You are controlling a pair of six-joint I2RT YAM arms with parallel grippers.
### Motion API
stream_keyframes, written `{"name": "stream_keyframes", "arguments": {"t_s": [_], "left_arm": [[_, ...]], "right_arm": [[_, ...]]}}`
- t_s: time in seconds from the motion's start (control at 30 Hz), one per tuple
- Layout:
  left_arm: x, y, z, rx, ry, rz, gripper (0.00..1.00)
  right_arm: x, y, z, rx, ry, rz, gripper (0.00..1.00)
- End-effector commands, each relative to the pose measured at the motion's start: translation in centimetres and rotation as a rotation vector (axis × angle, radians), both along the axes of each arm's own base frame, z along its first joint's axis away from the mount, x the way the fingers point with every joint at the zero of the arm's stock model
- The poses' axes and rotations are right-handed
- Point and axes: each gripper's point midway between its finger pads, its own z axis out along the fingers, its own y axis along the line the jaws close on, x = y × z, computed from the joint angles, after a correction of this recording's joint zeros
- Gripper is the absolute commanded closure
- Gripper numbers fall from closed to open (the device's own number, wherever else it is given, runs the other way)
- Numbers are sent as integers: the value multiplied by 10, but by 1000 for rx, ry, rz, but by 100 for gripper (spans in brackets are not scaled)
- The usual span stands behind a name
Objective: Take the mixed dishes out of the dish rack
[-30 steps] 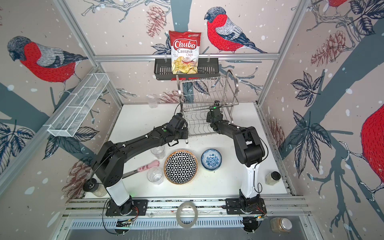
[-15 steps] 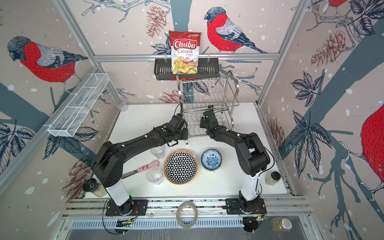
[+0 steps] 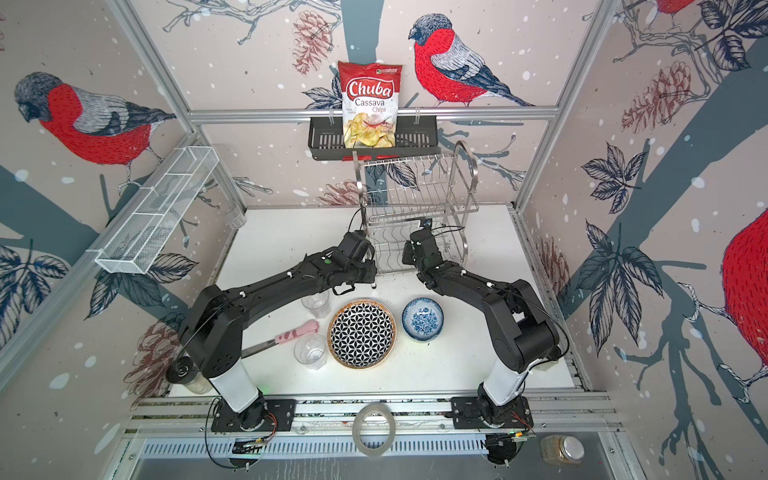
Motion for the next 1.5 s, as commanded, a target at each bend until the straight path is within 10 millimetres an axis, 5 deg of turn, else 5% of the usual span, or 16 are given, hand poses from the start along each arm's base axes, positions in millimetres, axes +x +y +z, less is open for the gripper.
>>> {"name": "stream_keyframes", "arguments": {"t_s": [0.0,0.5,0.87,1.17,1.47], "left_arm": [[0,3,6,8,-13,10,58],[-3,11,12,7,-30,31,50],[-7,32,38,43,-83,79,48],[-3,87,63,192,-191,239,42],[21,152,68,237,-198,428,34]], "right_arm": [[-2,0,8,30,-20,-14,54],[-13,-4,6,25,-14,-15,54],[-16,-3,7,27,-13,-13,54],[-24,1,11,31,-20,0,54],[-46,3,16,60,-16,15,53]]}}
